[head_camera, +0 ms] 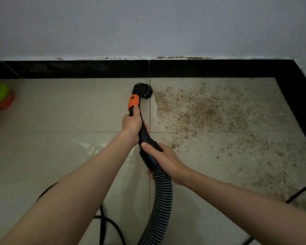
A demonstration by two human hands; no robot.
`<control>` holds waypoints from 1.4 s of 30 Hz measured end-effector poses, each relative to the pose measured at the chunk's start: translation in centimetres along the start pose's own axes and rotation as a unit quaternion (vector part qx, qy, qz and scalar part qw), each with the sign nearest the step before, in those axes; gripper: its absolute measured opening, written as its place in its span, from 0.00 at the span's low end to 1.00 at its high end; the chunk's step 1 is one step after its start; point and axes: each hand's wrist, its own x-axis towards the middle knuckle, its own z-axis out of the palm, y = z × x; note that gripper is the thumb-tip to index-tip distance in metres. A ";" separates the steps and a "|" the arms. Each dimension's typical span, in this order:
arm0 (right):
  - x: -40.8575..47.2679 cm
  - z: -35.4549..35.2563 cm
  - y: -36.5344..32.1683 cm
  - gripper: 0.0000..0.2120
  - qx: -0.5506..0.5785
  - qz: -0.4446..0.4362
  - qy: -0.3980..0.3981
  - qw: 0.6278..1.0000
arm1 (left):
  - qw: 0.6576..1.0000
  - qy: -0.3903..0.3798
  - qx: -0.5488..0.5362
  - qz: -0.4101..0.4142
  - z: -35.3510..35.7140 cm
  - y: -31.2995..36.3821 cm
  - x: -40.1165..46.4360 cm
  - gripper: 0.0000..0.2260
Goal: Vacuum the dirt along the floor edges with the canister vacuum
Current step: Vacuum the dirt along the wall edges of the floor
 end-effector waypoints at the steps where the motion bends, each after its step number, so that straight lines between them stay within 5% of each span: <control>1: 0.3 0.2 0.0 0.18 -0.020 -0.020 0.038 0.999 | 1.000 0.000 0.011 0.006 0.3 0.1 0.3 0.17; 6: 2.6 1.0 -0.7 0.14 -0.052 -0.072 0.134 0.987 | 0.999 0.020 0.025 0.022 1.4 1.3 2.1 0.18; 15: 6.7 -0.1 -2.7 0.20 -0.113 -0.095 0.102 0.984 | 0.997 0.060 -0.040 0.012 1.2 2.8 5.3 0.17; 42: 2.3 -5.8 -0.7 0.12 -0.038 -0.117 0.152 0.981 | 0.996 0.053 0.042 0.053 8.1 0.2 1.9 0.16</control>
